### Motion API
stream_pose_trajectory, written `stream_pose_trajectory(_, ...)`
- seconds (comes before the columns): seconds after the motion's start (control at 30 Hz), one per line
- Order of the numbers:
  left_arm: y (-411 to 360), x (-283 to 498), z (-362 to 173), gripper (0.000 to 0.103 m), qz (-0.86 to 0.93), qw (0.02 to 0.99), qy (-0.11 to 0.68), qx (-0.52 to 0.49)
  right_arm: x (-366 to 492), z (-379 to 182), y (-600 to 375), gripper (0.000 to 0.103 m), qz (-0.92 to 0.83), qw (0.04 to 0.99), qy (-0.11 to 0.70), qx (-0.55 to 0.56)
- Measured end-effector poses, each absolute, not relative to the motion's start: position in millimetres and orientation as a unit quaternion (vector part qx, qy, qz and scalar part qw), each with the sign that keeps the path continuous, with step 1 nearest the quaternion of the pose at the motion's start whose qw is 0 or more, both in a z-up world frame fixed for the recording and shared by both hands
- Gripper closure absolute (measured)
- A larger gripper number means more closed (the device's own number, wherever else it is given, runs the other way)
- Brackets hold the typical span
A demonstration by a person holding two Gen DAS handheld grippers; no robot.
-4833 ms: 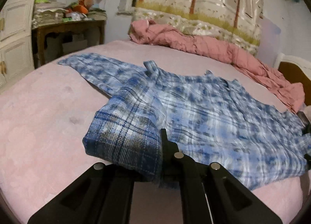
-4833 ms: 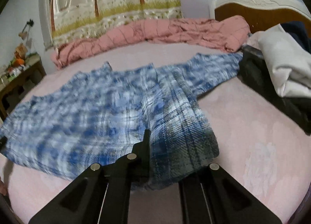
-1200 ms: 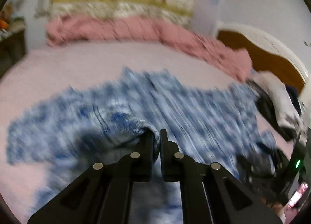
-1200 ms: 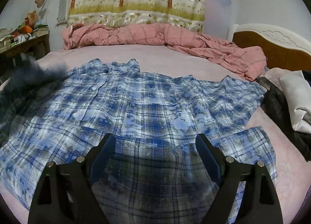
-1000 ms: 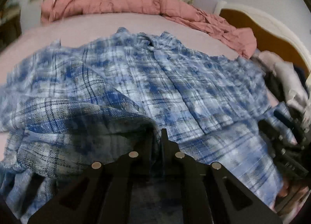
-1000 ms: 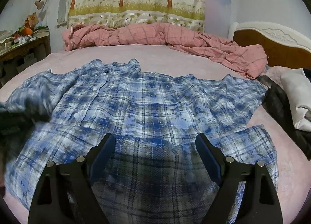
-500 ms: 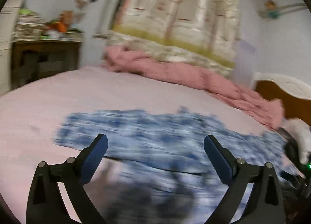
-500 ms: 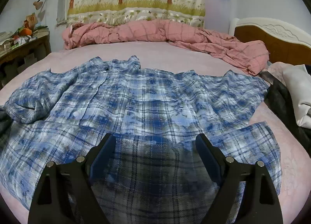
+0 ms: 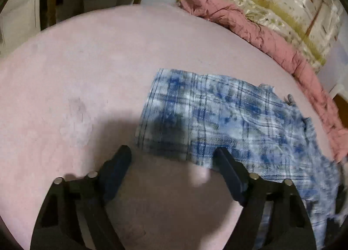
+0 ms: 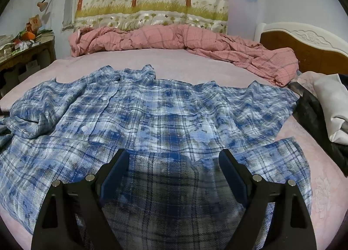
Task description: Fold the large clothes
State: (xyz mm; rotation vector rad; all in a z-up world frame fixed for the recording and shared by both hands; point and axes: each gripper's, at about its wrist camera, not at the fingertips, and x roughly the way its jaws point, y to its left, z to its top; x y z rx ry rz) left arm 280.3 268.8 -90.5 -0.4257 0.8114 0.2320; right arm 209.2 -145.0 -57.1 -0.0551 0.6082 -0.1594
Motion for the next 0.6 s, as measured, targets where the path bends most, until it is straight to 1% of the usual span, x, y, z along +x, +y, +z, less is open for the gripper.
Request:
stream_pose_trajectory(0.03, 262, 283, -86, 0.062, 0.095, 0.897, 0.386, -0.19, 209, -57, -144, 0.016, -0.079, 0.951, 0.298, -0.027)
stream_pose_trajectory(0.07, 254, 283, -81, 0.1, 0.084, 0.903, 0.381, -0.178, 209, -57, -145, 0.016, -0.078, 0.951, 0.298, -0.026)
stream_pose_trajectory(0.13, 241, 288, -71, 0.099, 0.075, 0.916, 0.367, -0.145, 208, -57, -145, 0.016, -0.078, 0.95, 0.3, -0.026)
stream_pose_trajectory(0.23, 204, 280, -33, 0.099, 0.054, 0.95, 0.299, -0.067, 208, -56, -147, 0.016, -0.077, 0.95, 0.3, -0.024)
stream_pose_trajectory(0.33, 170, 262, 12, 0.099, 0.005, 0.97, 0.235, -0.057, 209, -56, -147, 0.016, -0.076, 0.95, 0.3, -0.024)
stream_pose_trajectory(0.43, 123, 248, 50, 0.099, -0.068, 0.973, 0.213, -0.061, 208, -56, -149, 0.016, -0.073, 0.951, 0.301, -0.02)
stream_pose_trajectory(0.47, 101, 240, 60, 0.099, -0.105, 0.972, 0.203, -0.048, 208, -56, -151, 0.016, -0.072, 0.951, 0.301, -0.018)
stream_pose_trajectory(0.53, 68, 227, 71, 0.099, -0.158, 0.968, 0.195, -0.03, 209, -57, -153, 0.016, -0.069, 0.951, 0.302, -0.013)
stream_pose_trajectory(0.6, 32, 221, 69, 0.099, -0.216, 0.955, 0.202, -0.028, 209, -57, -156, 0.016, -0.065, 0.95, 0.304, -0.007)
